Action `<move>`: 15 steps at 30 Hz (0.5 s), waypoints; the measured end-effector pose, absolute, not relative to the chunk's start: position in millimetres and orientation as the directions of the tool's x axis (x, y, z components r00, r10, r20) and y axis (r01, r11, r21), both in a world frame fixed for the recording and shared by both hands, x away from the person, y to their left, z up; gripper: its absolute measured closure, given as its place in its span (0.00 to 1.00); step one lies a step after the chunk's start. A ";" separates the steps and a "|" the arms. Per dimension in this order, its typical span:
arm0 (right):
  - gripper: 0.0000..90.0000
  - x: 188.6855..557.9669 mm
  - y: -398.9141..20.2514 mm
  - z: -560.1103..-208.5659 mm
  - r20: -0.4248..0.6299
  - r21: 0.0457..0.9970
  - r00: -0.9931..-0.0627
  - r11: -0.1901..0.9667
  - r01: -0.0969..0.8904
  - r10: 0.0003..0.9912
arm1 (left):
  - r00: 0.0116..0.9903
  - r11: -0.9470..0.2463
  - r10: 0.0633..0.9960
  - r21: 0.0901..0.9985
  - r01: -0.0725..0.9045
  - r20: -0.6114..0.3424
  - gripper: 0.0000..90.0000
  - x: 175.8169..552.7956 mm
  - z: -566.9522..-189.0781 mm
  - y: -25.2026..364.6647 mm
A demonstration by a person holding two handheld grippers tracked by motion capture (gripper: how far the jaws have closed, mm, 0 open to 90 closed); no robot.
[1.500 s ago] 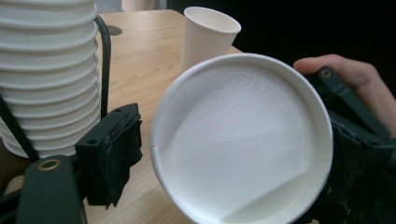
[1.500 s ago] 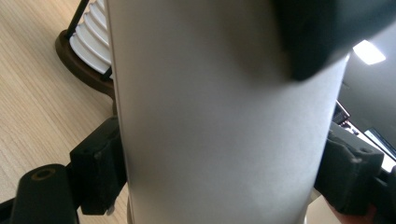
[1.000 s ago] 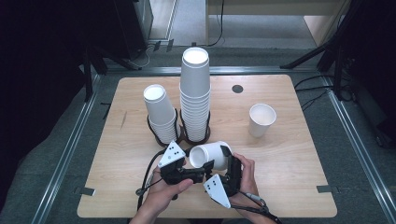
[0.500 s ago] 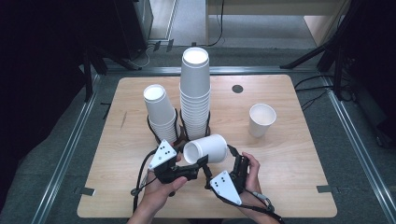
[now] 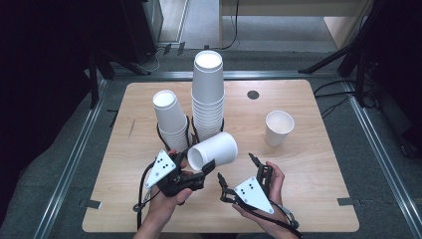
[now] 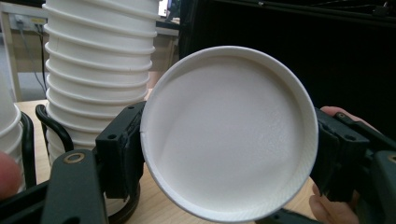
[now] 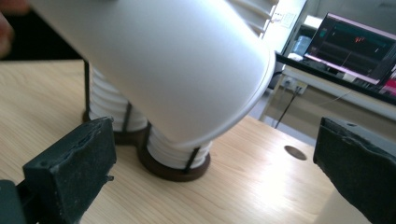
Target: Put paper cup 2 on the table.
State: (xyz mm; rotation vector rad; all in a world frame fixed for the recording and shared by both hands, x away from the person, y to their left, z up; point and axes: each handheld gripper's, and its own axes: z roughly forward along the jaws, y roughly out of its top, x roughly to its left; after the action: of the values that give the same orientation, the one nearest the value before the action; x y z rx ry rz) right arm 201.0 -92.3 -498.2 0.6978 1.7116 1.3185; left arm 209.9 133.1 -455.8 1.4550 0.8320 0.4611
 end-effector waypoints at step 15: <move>0.00 197.9 -99.7 -482.1 0.040 0.994 -0.526 0.020 0.108 0.849 | 0.644 0.150 0.733 0.975 0.164 -0.221 0.27 208.4 -456.1 138.5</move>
State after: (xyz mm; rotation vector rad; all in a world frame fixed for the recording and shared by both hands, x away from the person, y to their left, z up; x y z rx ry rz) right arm 197.9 -99.7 -482.1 0.9833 1.6936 1.5625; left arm 208.4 138.5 -456.1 1.3908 0.8218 0.4832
